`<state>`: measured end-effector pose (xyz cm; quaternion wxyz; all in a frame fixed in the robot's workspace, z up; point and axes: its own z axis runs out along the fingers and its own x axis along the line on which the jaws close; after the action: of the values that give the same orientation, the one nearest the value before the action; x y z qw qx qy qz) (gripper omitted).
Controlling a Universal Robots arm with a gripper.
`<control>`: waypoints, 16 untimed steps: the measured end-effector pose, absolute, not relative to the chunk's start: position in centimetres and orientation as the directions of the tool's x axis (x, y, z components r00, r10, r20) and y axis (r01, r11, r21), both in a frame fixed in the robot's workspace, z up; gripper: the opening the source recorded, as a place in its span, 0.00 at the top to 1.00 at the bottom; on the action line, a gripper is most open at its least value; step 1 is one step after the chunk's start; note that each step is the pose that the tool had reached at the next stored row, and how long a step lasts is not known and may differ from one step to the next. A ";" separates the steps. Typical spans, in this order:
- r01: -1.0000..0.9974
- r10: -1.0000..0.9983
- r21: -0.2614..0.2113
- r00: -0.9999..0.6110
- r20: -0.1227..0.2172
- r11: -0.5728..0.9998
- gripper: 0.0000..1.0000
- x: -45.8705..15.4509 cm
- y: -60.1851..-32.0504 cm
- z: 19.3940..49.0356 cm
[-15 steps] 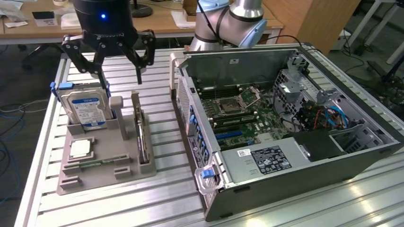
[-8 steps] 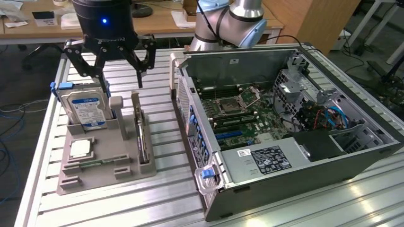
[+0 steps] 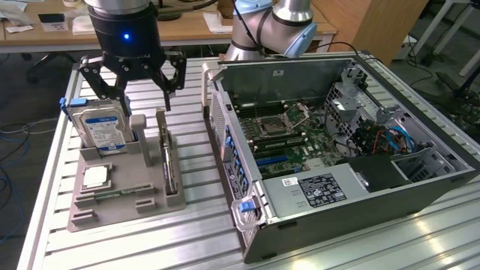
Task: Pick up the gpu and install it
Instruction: 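Pick up the gpu and move the gpu toward the slot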
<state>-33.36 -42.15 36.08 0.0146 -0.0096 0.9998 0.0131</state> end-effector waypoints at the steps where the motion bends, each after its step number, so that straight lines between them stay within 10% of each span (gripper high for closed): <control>1: -0.019 -0.018 0.026 -0.999 -0.031 0.999 0.29 -33.4 -42.2 35.9; 16: -0.016 -0.016 0.026 -1.000 -0.026 1.000 0.29 -33.2 -42.6 33.9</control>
<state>-33.16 -42.56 33.90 0.0130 -0.0080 0.9998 0.0129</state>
